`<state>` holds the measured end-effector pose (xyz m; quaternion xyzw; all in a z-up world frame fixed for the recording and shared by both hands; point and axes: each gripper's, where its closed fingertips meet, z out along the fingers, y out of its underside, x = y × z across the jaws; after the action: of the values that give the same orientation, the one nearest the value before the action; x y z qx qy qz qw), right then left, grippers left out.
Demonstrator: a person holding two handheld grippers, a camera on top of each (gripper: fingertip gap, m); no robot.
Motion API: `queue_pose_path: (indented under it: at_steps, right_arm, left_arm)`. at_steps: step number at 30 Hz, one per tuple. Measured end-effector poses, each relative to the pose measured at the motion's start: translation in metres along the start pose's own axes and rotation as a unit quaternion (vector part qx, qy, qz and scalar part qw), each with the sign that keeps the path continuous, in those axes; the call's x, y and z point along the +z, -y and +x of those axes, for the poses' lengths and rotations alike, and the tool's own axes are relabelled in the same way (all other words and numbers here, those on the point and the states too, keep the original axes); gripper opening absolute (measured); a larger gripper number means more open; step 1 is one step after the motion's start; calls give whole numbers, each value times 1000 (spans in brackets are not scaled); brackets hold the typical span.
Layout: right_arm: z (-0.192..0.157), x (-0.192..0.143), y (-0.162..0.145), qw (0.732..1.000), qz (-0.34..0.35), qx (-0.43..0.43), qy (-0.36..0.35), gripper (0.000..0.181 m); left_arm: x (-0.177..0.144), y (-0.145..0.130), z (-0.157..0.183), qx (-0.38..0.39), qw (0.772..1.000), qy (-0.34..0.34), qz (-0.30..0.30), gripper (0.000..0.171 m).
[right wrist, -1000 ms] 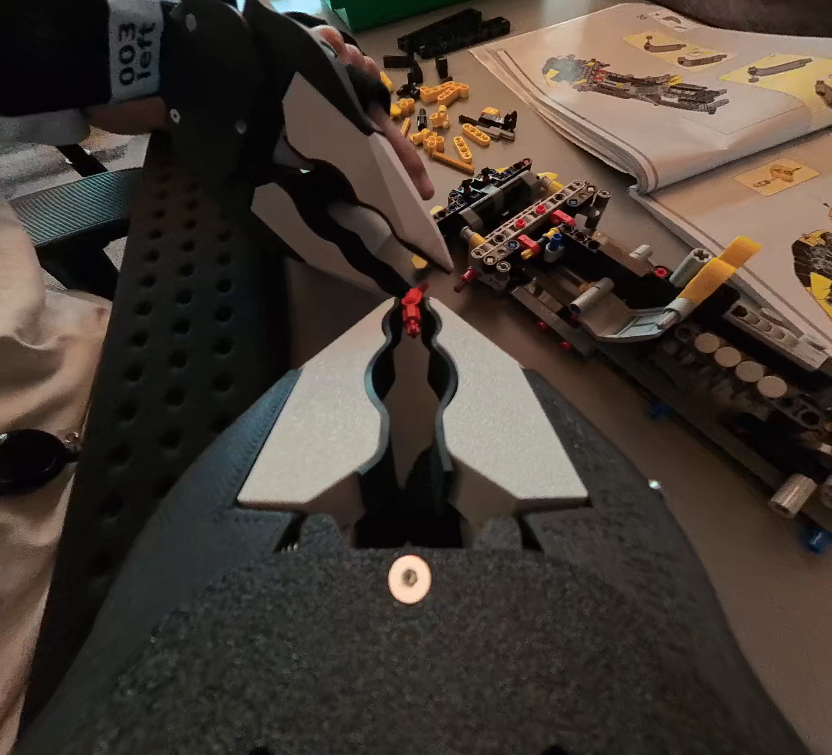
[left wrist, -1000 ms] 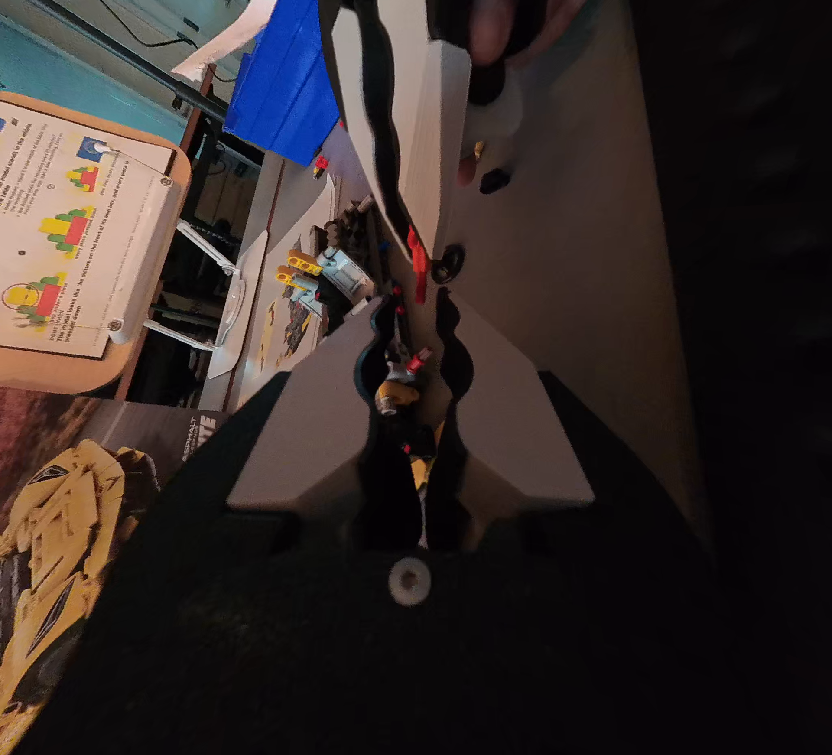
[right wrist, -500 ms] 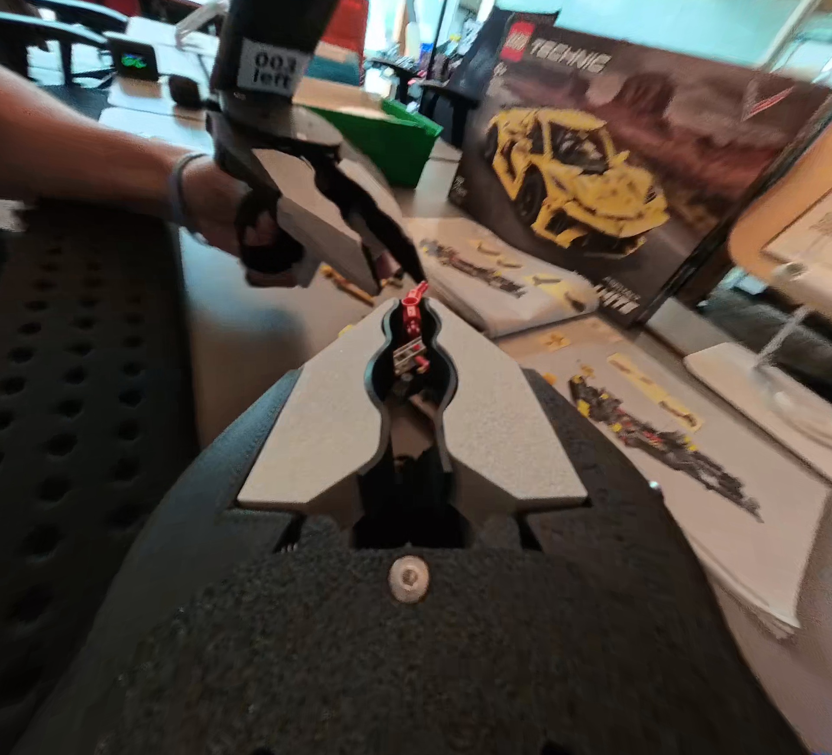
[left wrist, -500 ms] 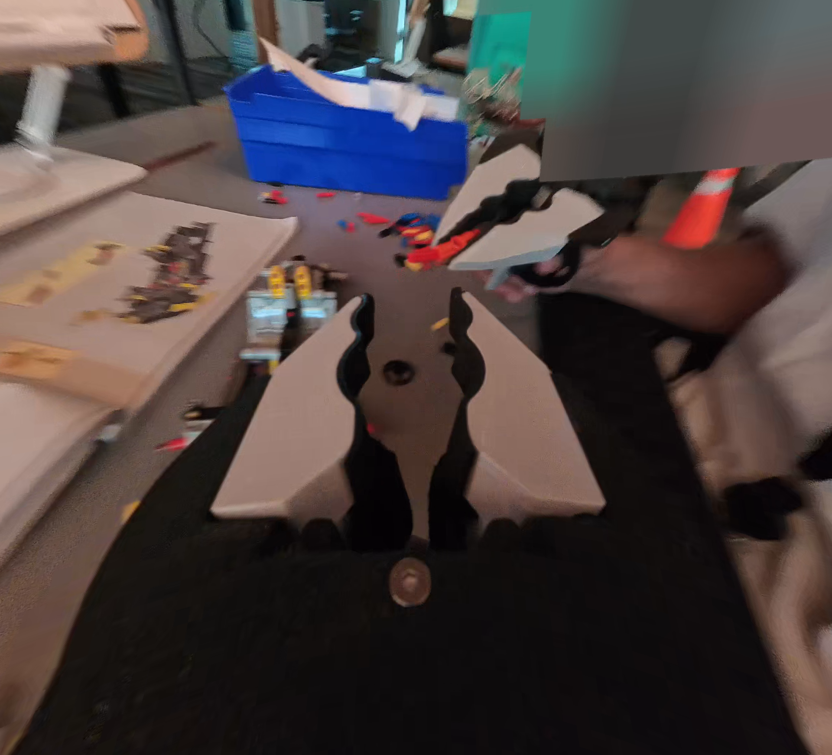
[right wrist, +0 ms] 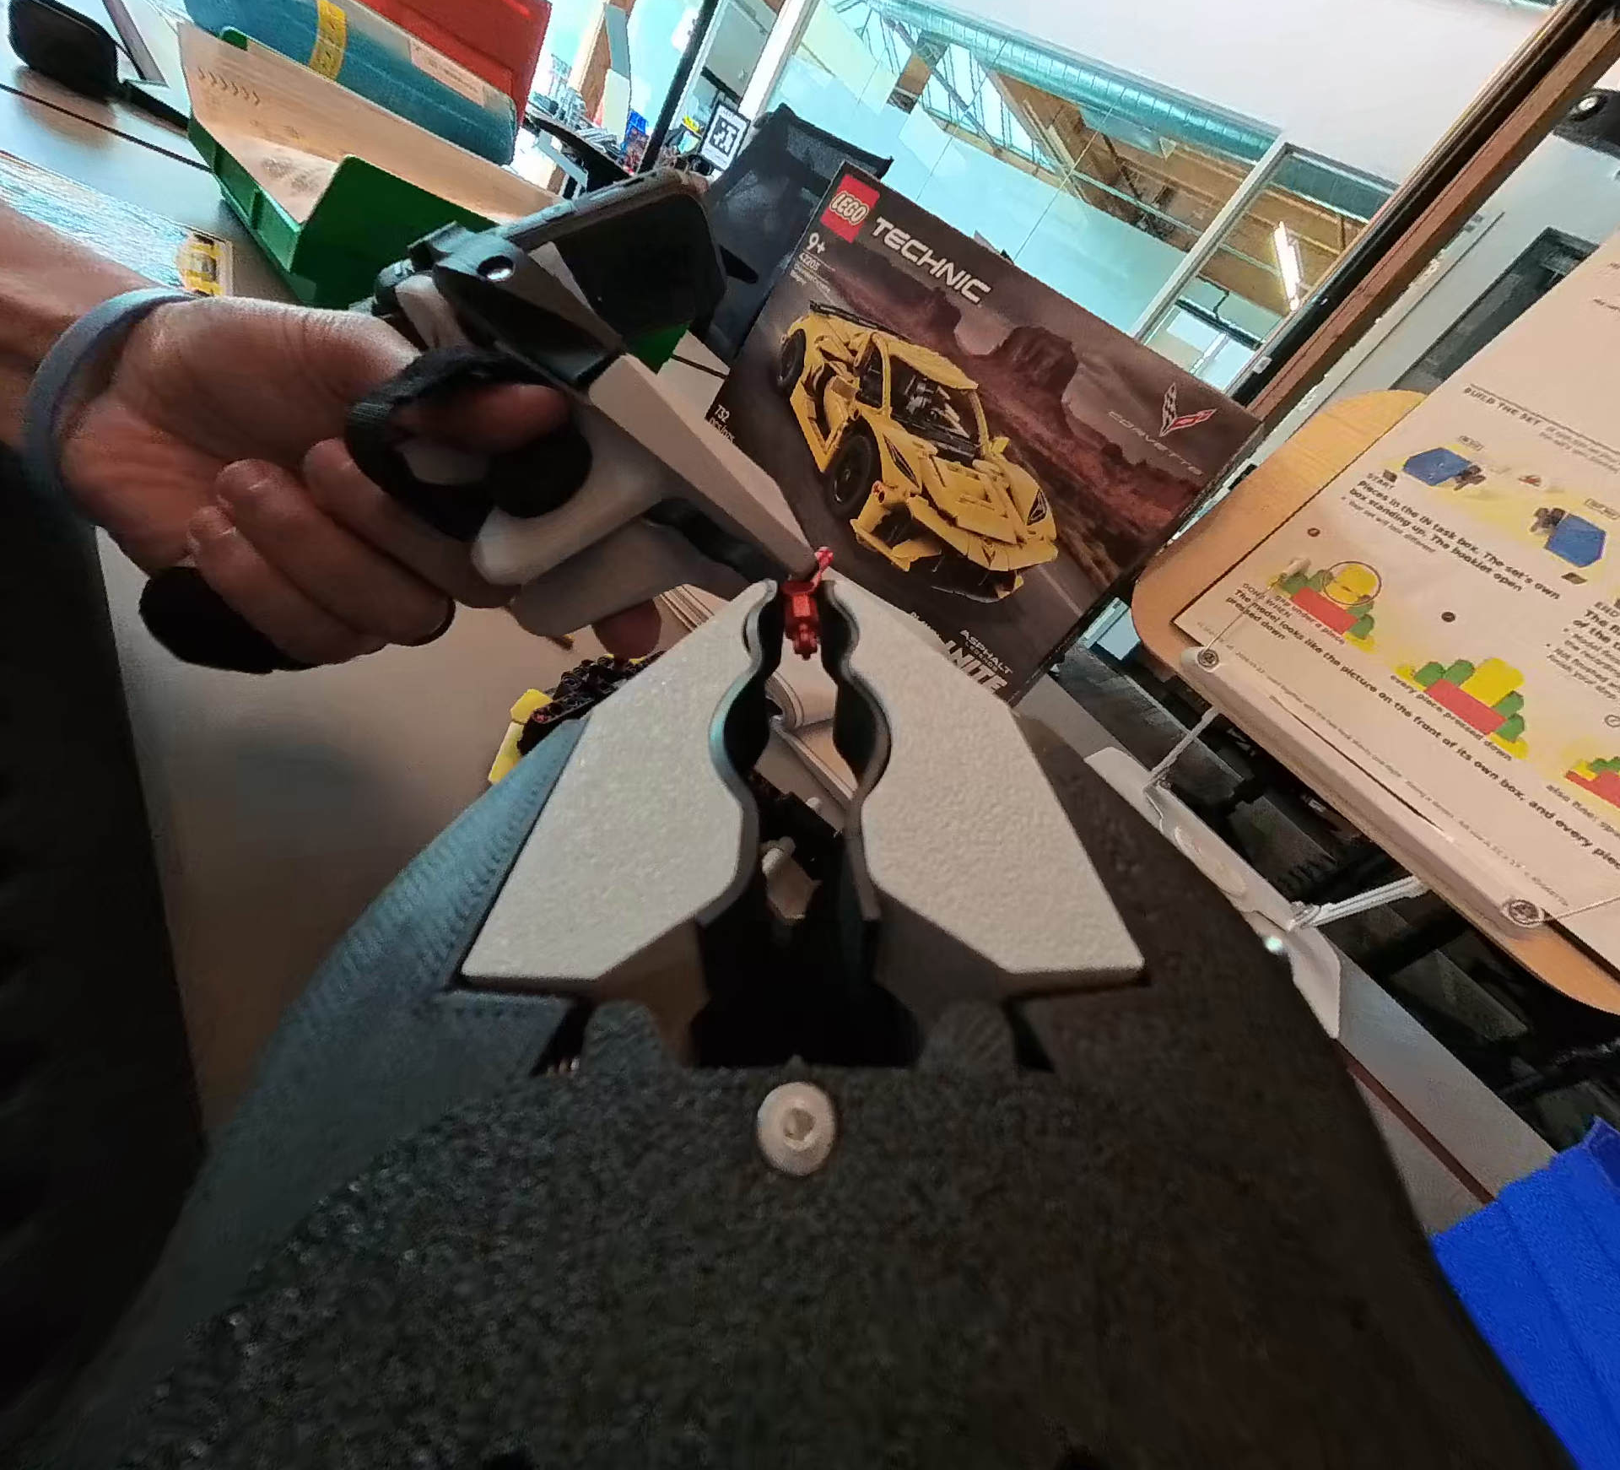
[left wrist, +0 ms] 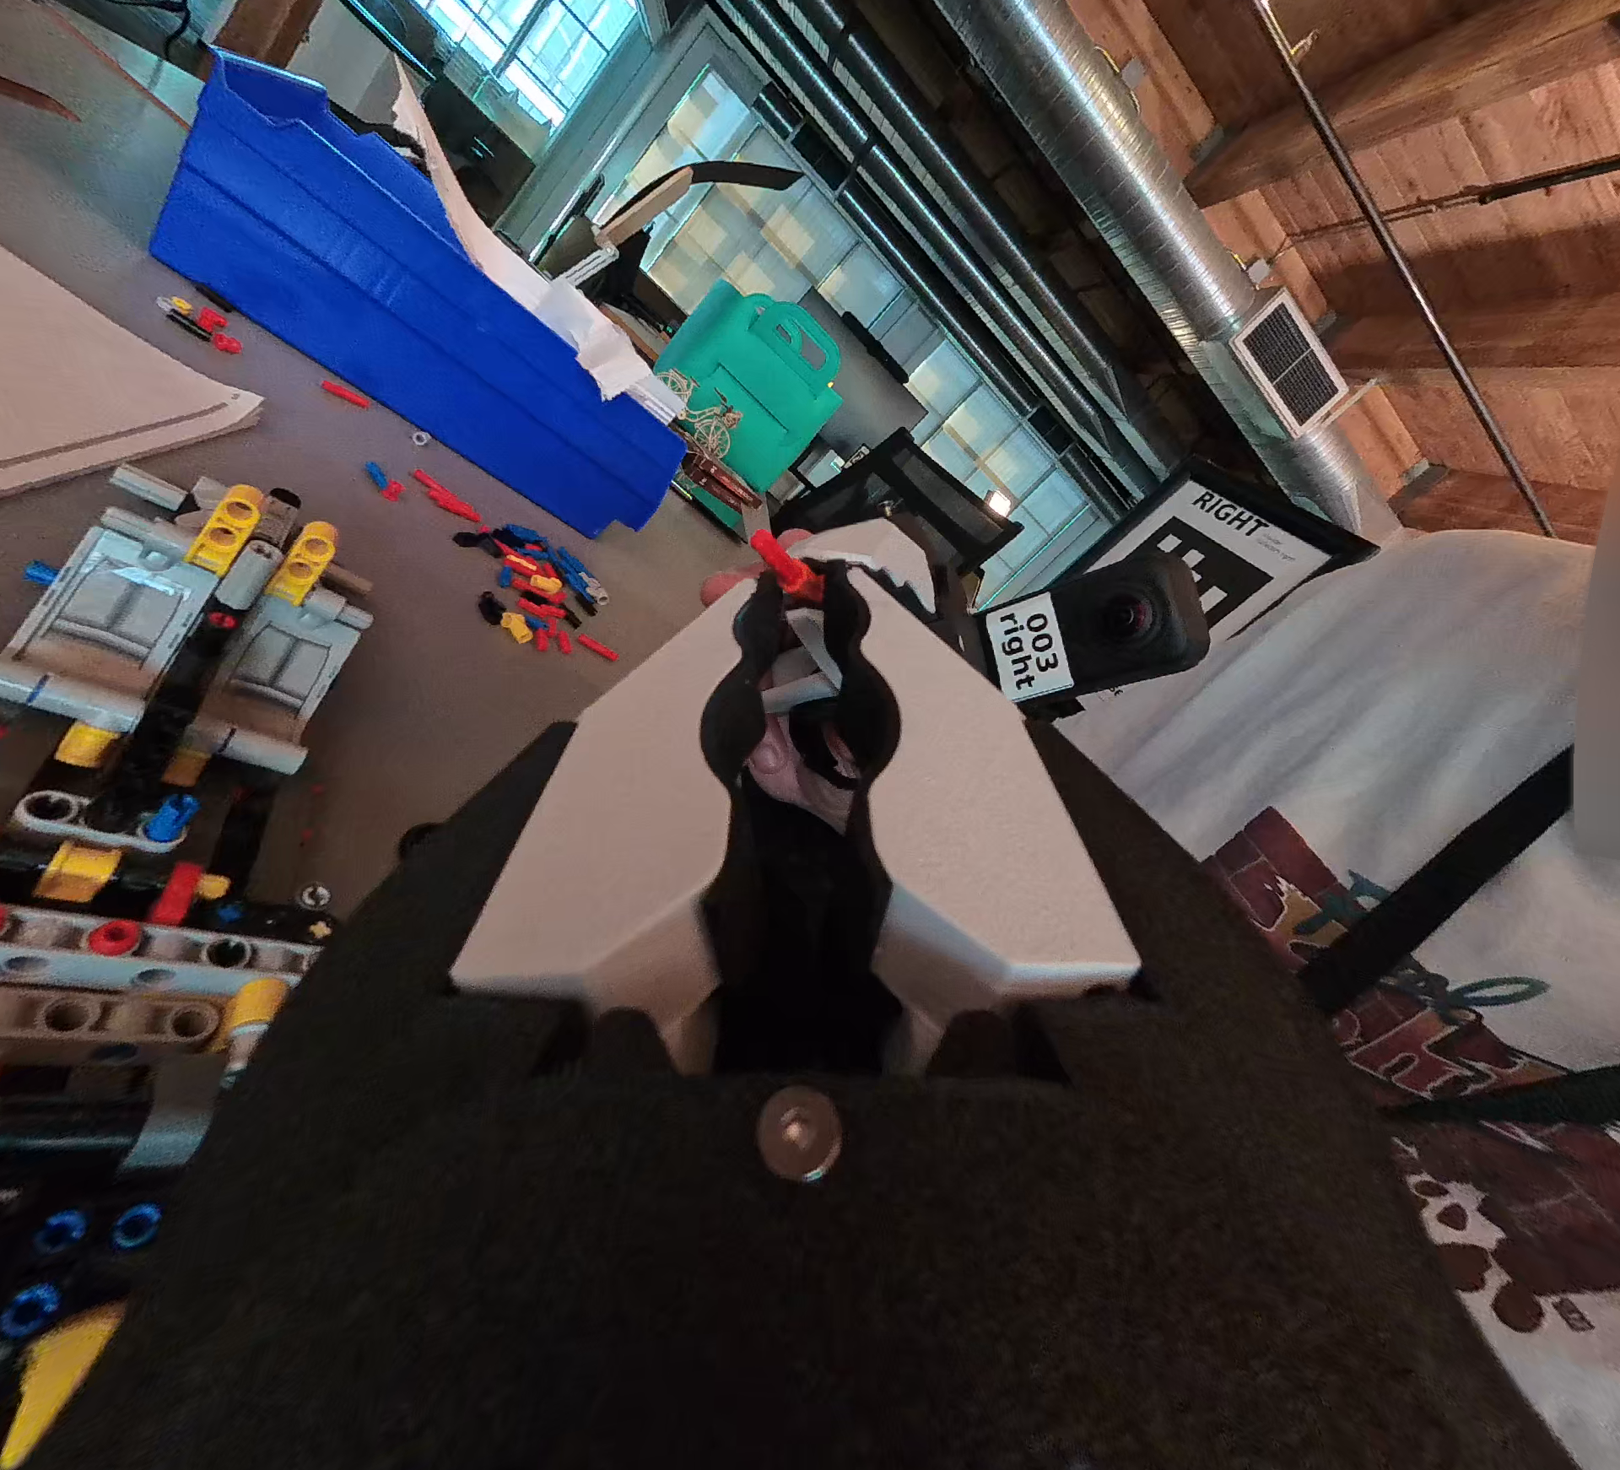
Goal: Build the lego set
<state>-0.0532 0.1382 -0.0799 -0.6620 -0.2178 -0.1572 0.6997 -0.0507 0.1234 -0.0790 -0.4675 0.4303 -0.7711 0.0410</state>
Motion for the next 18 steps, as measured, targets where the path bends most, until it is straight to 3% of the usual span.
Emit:
queue_pose_path:
  at_steps: [9,11,15,18]
  right_arm:
    - [-2,4,-6,1000,-5,5,-6,7]
    - [-7,3,-7,999,-10,37,17,8]
    - [-21,-4,-5,989,-10,112,92,28]
    - [-24,-13,-7,985,-20,86,146,32]
  left_arm:
    - [-4,-3,-7,-28,999,-8,-21,5]
    - [-7,-6,-7,-18,998,-17,-49,4]
    - [-15,-15,-6,17,994,-26,-102,4]
    - [-22,-32,-6,23,985,-34,-168,4]
